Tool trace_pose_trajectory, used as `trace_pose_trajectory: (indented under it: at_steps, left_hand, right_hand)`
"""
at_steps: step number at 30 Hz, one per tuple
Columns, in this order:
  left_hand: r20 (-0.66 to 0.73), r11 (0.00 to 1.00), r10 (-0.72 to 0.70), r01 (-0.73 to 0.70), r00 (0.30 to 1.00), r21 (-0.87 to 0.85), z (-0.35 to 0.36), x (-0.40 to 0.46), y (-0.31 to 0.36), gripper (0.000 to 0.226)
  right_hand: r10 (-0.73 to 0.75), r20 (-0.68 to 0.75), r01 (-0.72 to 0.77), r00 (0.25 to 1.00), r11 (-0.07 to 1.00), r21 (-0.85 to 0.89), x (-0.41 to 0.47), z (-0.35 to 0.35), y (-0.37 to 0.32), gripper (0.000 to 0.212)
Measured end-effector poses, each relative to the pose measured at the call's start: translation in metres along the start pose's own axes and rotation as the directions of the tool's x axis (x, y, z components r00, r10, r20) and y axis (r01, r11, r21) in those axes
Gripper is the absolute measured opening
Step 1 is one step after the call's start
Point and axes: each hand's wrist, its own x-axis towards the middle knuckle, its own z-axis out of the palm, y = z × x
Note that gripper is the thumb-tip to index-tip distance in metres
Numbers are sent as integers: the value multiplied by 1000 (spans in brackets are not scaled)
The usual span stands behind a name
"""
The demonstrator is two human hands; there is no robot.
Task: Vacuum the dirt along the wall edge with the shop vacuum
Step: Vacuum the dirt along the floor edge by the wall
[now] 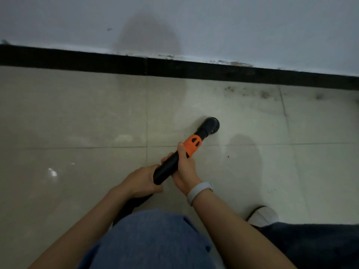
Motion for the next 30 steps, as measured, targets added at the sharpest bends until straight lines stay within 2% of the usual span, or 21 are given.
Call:
trace_pose_trajectory:
  at_steps: [2, 4, 8, 10, 18, 22, 26, 30]
  left_hand:
    - [-14, 1000, 10, -10, 1000, -17, -5, 11, 7, 30]
    - [-85, 996, -2, -6, 996, -93, -9, 22, 14, 26]
    - [-305, 977, -98, 34, 947, -208, -24, 42, 30, 21]
    - [-357, 972, -138, 56, 924, -230, -34, 48, 37, 19]
    - [-303, 981, -174, 136, 937, -141, -29, 64, 70, 31]
    - [-278, 972, -233, 231, 932, -38, -16, 79, 95, 24]
    - [-293, 928, -341, 371, 893, 49, 2, 90, 112, 30]
    - [-301, 861, -439, 492, 846, 127, 2, 92, 134, 35]
  right_hand:
    - [-9, 4, 9, 1000, 1000, -18, 8, 2, -10, 23]
    - [-7, 36, 10, 999, 995, -94, 22, 14, -27, 25]
    - [86, 201, -29, 976, 962, -270, 48, 51, -67, 28]
    - [126, 262, -39, 957, 948, -315, 56, 63, -79, 27]
    - [317, 336, -213, 887, 926, -311, 80, 35, -106, 20]
    - [386, 324, -283, 863, 903, -322, 96, 8, -125, 19]
    - [452, 300, -346, 840, 872, -346, 110, -12, -136, 16]
    - [524, 334, -417, 783, 842, -343, 114, -19, -149, 15]
